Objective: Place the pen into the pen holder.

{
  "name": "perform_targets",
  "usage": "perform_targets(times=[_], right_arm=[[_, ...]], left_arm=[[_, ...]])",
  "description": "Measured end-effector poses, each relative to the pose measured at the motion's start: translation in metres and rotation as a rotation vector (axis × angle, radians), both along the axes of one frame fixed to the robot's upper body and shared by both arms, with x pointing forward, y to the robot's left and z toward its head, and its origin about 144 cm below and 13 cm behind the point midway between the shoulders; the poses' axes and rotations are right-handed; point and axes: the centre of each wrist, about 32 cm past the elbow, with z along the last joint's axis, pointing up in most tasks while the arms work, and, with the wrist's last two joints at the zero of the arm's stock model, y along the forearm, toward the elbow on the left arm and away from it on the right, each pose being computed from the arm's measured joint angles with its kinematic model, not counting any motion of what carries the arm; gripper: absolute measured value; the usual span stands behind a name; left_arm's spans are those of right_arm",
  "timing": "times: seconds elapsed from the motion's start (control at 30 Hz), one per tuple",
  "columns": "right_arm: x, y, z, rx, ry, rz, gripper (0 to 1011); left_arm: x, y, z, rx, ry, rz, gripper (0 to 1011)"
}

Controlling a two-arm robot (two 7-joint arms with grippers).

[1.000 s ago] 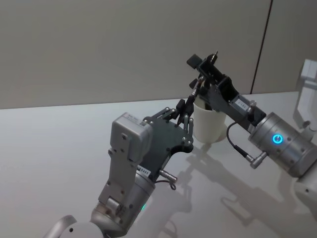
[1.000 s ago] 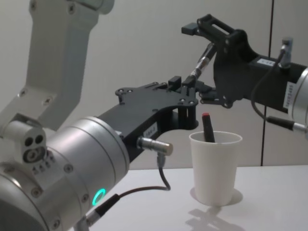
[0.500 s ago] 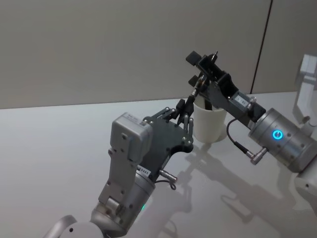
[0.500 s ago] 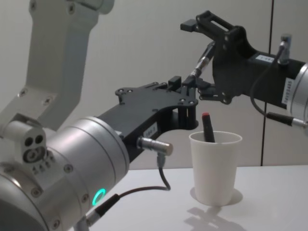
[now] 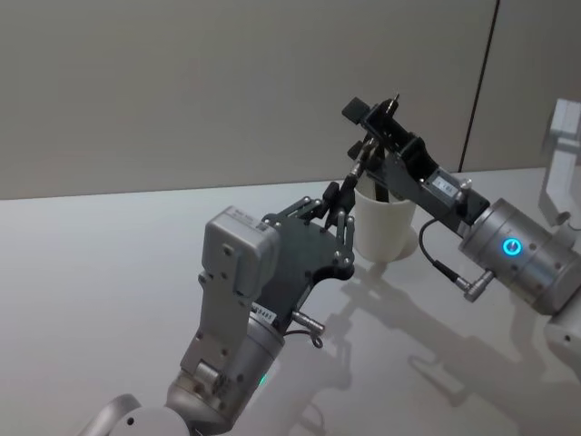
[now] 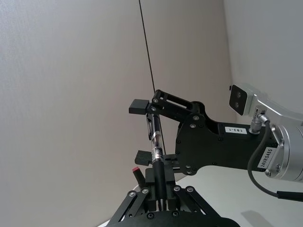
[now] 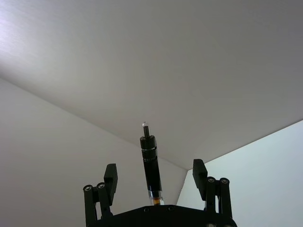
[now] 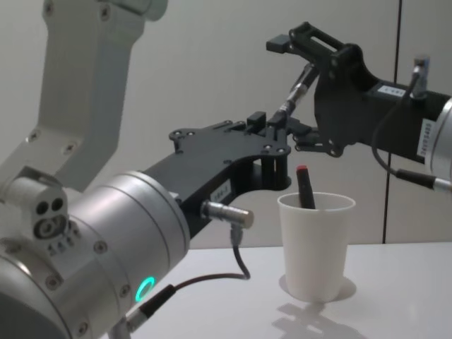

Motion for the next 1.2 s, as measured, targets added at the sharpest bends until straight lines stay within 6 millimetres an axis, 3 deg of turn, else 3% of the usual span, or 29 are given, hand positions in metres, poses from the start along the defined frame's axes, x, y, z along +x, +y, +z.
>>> perform_targets(times=[0.37, 0.53, 1.2], right_arm=[[0.0005, -0.0023, -0.0003, -0.006, -0.002, 0.006, 1002], [0.0006, -0.0029, -0.0005, -0.007, -0.002, 0.006, 928], [0.001, -0.0039, -0.0005, -0.008, -0.003, 0.008, 300]], left_arm=[[0.0, 0.0, 0.0, 0.0, 0.0, 0.0, 116], [0.0, 0.0, 0.0, 0.0, 0.0, 0.0, 116], [0.0, 0.0, 0.0, 0.0, 0.0, 0.0, 116]])
